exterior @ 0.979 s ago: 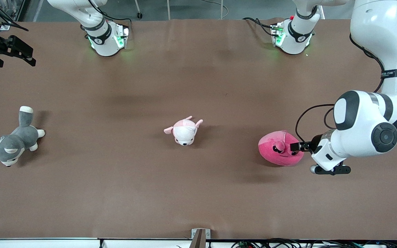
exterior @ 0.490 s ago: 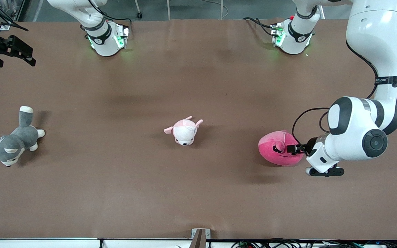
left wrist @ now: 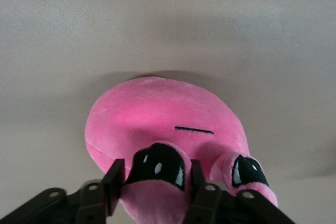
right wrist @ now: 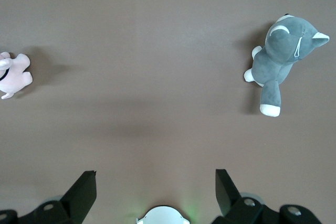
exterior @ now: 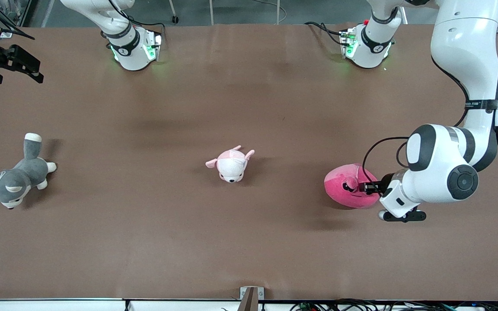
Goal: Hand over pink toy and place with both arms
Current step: 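Lower the left gripper onto the pink toy and close on it, then lift the pink toy with the left gripper while the right gripper approaches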
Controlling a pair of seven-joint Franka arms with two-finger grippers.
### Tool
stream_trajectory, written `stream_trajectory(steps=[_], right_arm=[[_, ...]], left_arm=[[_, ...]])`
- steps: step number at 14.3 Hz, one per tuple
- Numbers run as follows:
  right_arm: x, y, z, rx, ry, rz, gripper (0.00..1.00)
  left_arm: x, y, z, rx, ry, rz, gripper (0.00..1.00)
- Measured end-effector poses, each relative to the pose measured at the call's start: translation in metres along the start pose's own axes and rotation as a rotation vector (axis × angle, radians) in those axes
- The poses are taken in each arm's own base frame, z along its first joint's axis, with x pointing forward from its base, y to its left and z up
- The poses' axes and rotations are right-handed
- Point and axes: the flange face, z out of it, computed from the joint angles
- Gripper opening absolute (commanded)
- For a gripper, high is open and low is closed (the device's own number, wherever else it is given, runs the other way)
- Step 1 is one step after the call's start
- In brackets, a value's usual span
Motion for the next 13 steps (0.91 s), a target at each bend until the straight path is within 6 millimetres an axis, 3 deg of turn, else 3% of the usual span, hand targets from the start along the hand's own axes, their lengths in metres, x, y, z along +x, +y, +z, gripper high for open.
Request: stream_trajectory(steps=[3, 6, 10, 13], right_arm=[[0.000, 0.002, -0.001, 0.003, 0.005, 0.005, 1.00], [0.000, 0.002, -0.014, 0.007, 0.032, 0.005, 1.00], [0.005, 0.001, -0.017, 0.013, 0.041, 0.004, 1.00], [0.009, 0.001, -0.018, 0.025, 0.041, 0.004, 1.00]], left_arm=[[0.000, 0.000, 0.000, 0.000, 0.001, 0.001, 0.15], [-0.001, 0.008, -0.001, -0.006, 0.002, 0.013, 0.00], [0.000, 0.015, -0.009, -0.044, 0.012, 0.009, 0.00], [-0.002, 0.034, -0.037, -0.124, 0.049, -0.025, 0.00]])
